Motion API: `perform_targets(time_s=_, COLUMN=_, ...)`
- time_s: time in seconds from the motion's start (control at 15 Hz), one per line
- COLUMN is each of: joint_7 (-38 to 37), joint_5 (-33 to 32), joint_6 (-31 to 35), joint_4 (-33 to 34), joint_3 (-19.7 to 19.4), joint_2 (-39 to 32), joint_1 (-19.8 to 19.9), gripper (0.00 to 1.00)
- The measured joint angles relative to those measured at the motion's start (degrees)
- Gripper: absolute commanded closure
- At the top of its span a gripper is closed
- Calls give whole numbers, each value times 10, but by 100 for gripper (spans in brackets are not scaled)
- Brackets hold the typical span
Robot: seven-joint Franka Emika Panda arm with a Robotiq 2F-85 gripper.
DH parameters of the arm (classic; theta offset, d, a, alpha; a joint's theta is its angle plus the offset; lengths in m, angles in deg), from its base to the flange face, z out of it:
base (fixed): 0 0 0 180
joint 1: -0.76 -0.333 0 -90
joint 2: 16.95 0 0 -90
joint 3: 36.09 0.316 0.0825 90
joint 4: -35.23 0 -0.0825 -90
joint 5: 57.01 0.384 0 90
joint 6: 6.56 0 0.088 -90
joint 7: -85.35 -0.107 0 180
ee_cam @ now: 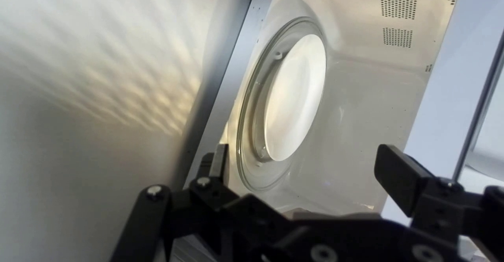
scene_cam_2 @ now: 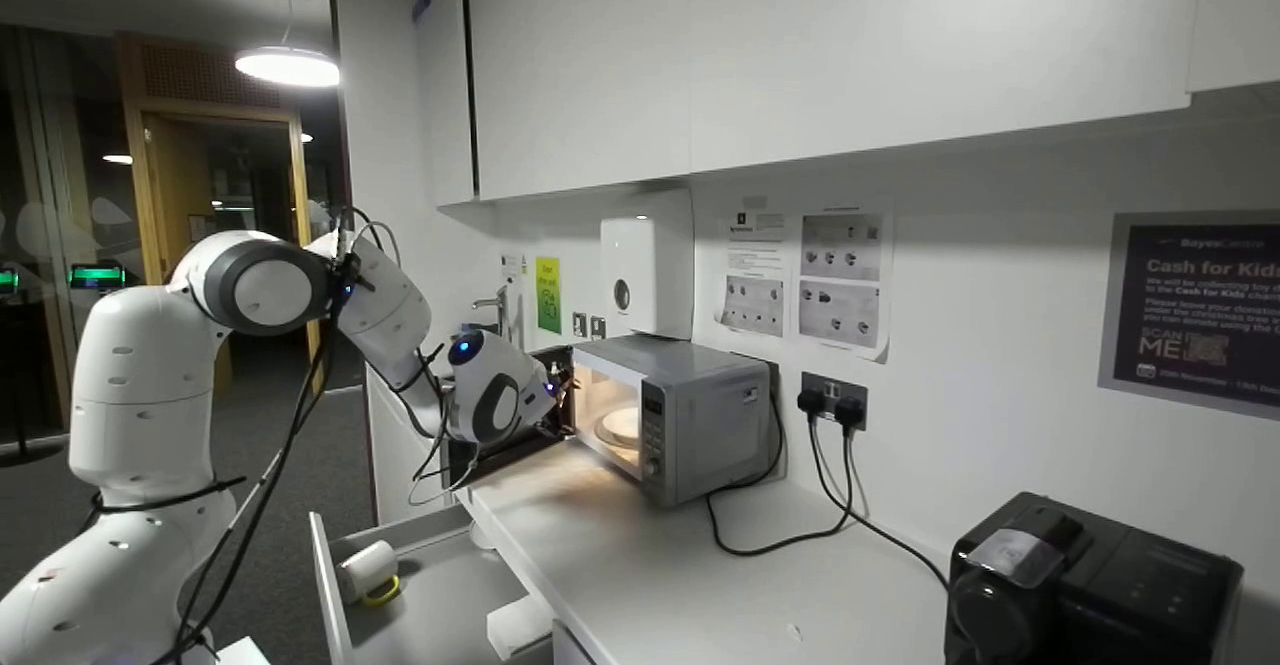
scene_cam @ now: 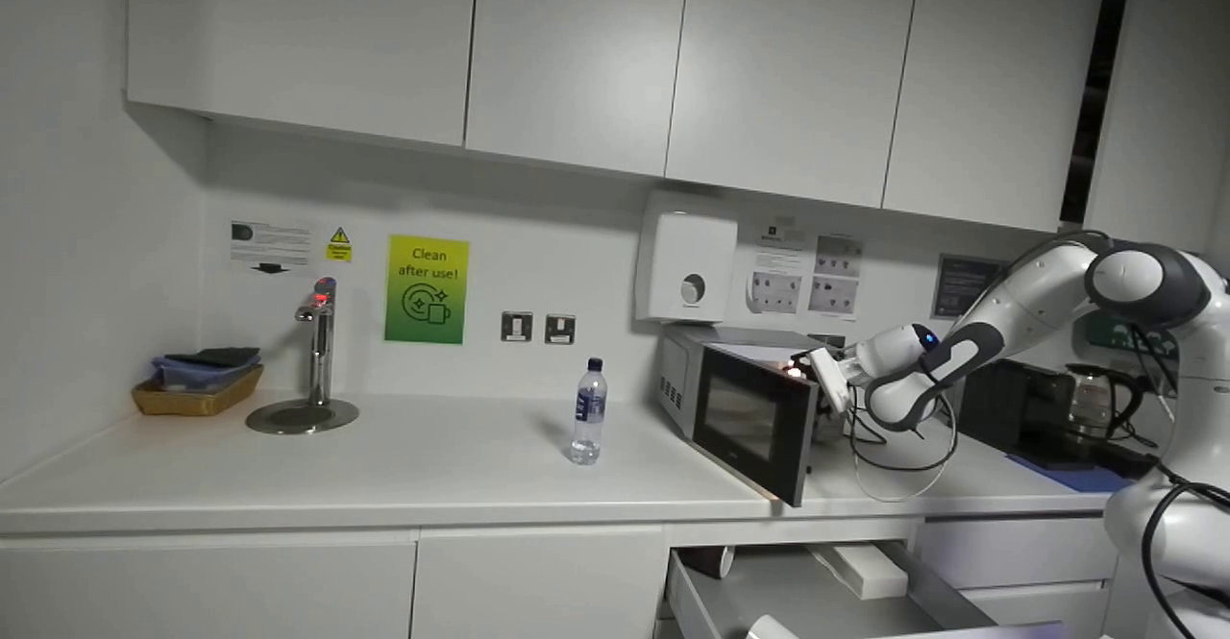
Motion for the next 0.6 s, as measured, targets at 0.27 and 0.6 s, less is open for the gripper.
perform_targets(time_s=0.27, joint_7=1, joint_5=0, joint_6=0, joint_4=5, joint_3=1, joint_2=-11, joint_1=6, gripper=0)
perform_targets(time_s=0.6, joint_7=9, joint_5=0, joint_6=0, joint_4=9, joint_3=-3, joint_2=-27, joint_1=6, gripper=0)
